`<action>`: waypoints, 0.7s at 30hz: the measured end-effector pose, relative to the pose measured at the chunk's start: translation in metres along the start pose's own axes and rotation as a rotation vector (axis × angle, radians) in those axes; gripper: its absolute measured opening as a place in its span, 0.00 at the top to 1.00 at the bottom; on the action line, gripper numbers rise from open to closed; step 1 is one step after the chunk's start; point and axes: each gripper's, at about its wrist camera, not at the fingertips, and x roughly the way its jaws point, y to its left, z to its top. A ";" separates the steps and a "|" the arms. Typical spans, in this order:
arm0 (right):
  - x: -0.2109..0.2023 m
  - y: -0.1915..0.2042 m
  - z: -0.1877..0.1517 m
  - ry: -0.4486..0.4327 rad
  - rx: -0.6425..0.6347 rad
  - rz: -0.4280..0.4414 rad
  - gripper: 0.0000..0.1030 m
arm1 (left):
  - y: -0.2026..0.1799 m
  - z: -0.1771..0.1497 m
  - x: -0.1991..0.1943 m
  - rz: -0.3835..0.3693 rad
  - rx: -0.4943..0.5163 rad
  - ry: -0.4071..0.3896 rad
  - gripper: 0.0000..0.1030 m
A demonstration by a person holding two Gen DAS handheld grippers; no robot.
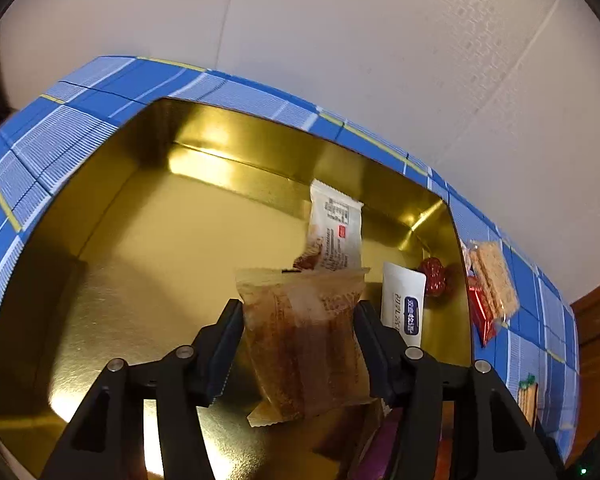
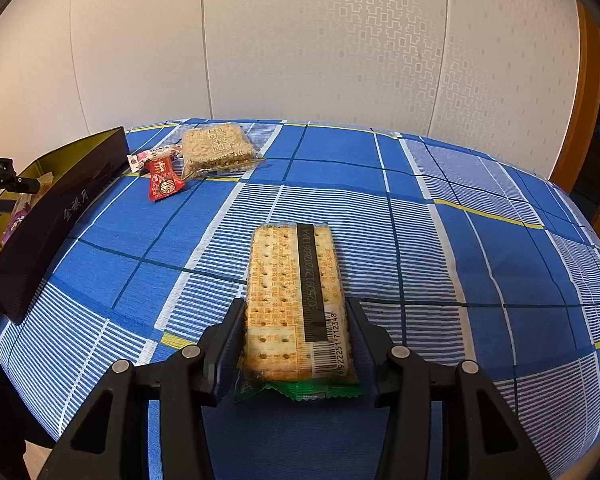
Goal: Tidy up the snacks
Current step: 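Carry the cake bag into the gold tray with the left gripper and release while the right holds the crackers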
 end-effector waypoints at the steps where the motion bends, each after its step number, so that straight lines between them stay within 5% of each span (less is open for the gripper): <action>1: 0.000 0.000 0.000 0.000 -0.002 0.000 0.52 | 0.000 0.000 -0.002 0.004 0.004 -0.010 0.43; 10: 0.000 0.000 -0.001 -0.002 -0.001 0.001 0.52 | -0.001 -0.002 -0.026 0.005 0.021 -0.081 0.40; 21: 0.000 -0.001 -0.002 -0.004 -0.001 0.003 0.52 | -0.061 -0.039 -0.059 -0.096 0.262 -0.158 0.40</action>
